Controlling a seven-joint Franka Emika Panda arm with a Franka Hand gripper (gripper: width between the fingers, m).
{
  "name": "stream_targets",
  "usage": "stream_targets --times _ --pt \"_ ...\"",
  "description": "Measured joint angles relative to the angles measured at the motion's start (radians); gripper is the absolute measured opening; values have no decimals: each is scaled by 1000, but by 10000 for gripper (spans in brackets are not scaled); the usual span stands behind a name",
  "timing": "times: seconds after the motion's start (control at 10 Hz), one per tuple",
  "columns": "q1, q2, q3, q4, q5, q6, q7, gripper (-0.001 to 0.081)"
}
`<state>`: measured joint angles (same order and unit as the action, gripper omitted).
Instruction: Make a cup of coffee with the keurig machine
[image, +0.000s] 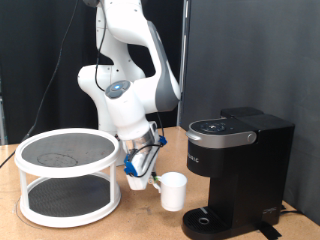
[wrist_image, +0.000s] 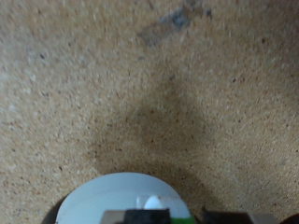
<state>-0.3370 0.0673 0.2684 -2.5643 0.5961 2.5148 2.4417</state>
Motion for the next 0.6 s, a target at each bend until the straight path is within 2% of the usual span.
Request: stream_targets --times 0.3,0.6 --pt "7 41 46 18 62 65 -17 0" --pt "7 75 68 45 83 97 -22 0"
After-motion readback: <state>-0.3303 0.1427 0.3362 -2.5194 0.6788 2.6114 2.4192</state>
